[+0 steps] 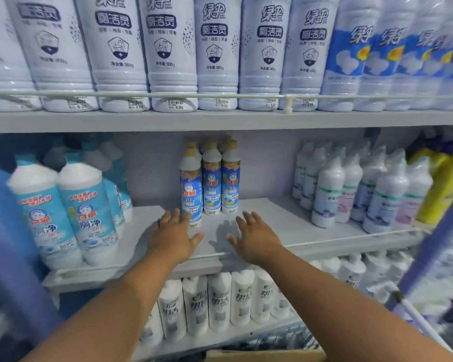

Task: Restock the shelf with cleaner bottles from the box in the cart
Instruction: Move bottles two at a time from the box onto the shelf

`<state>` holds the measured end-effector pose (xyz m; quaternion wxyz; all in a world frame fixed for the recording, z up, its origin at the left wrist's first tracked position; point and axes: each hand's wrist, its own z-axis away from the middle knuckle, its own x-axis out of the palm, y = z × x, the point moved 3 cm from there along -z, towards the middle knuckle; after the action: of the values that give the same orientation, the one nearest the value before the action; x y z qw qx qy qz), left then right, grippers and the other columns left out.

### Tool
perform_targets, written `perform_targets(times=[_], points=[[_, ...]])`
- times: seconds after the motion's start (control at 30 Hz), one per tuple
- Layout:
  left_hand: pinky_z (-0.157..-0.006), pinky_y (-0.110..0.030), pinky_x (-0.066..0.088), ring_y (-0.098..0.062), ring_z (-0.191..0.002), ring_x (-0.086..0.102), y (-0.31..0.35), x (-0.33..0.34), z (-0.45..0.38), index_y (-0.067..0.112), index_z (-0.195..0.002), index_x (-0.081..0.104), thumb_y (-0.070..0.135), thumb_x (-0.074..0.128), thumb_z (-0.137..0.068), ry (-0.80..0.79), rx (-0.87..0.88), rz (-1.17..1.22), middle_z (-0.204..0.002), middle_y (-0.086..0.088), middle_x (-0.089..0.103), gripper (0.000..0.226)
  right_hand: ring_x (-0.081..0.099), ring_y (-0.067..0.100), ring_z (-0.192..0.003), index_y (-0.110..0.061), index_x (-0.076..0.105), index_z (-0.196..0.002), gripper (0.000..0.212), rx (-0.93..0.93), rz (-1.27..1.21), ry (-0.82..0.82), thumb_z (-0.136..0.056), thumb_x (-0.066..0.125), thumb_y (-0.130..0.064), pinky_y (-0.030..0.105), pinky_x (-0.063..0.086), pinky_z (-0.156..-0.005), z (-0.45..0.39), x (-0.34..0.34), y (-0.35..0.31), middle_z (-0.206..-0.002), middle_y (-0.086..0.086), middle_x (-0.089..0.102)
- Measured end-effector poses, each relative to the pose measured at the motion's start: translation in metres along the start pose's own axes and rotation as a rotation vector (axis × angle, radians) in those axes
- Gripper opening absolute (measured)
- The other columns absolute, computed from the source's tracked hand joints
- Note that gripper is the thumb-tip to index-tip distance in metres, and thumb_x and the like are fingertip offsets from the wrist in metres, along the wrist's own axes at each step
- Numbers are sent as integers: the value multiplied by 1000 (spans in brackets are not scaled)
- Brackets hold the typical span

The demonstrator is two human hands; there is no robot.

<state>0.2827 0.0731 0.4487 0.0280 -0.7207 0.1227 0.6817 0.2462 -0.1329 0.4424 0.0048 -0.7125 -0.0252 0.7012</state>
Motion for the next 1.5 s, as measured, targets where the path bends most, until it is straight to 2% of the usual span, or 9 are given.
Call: perform_targets(times=[0.13, 0.37, 0.6, 0.83, 1.03, 1.2, 1.27, 1.4, 1.5], points=[[-122, -36, 12, -24, -152, 8, 17, 8, 48, 33, -157, 22, 68, 36, -94, 1, 7, 15, -166, -2, 9, 74, -1, 29, -154, -11, 14, -159, 75, -47, 35, 48, -101, 21, -59, 42, 5, -125, 41, 20, 5, -167, 13, 7], [-123, -41, 13, -26, -152, 10, 59, 53, 136, 30, -156, 25, 67, 36, -94, -20, -25, -20, -166, -5, 11, 73, -7, 29, -154, -14, 9, -160, 73, -118, -67, 23, -103, 25, -57, 42, 4, -125, 150, 53, 36, -167, 10, -1], [-121, -43, 14, -26, -152, 8, 106, 92, 214, 32, -158, 15, 67, 34, -95, -81, -80, -20, -167, -3, 7, 74, -5, 29, -154, -13, 12, -159, 74, -106, -133, -49, -102, 26, -58, 45, 7, -125, 236, 95, 72, -167, 11, 4], [-119, -46, 25, -27, -151, 13, 137, 155, 267, 28, -157, 21, 67, 36, -94, -207, -98, 55, -165, -3, 15, 76, 1, 31, -154, -10, 12, -158, 74, -66, -129, -150, -103, 28, -56, 46, 12, -124, 279, 156, 94, -166, 14, 10], [-121, -53, 18, -20, -153, -2, 128, 233, 276, 33, -156, 19, 80, 25, -85, -317, -173, 36, -166, 2, 11, 85, 3, 28, -154, -9, 11, -159, 75, 8, -175, -324, -102, 28, -56, 42, 15, -124, 301, 230, 102, -166, 11, 12], [-121, -41, 20, -26, -151, 17, 124, 287, 278, 24, -158, 17, 71, 31, -93, -427, -202, 82, -166, -5, 13, 81, 7, 30, -152, -11, 13, -158, 75, 84, -210, -462, -102, 30, -57, 44, 22, -121, 308, 288, 103, -165, 10, 14], [-118, -40, 26, -29, -147, 25, 118, 309, 277, 23, -157, 21, 71, 32, -93, -475, -225, 71, -163, -7, 23, 81, 10, 32, -152, -11, 13, -158, 76, 135, -243, -535, -102, 29, -58, 46, 24, -120, 305, 307, 103, -164, 12, 17], [-101, -38, 43, -31, -128, 48, 106, 347, 276, 24, -144, 44, 74, 33, -89, -591, -333, 22, -143, -10, 50, 74, 35, 34, -140, -9, 30, -152, 70, 258, -316, -649, -101, 30, -58, 48, 38, -109, 297, 344, 102, -151, 15, 39], [-93, -35, 46, -28, -117, 58, 102, 376, 272, 20, -134, 53, 71, 36, -92, -691, -390, 121, -130, -9, 61, 68, 49, 35, -126, -15, 45, -140, 65, 380, -375, -735, -98, 29, -62, 48, 44, -102, 296, 379, 100, -139, 13, 51]])
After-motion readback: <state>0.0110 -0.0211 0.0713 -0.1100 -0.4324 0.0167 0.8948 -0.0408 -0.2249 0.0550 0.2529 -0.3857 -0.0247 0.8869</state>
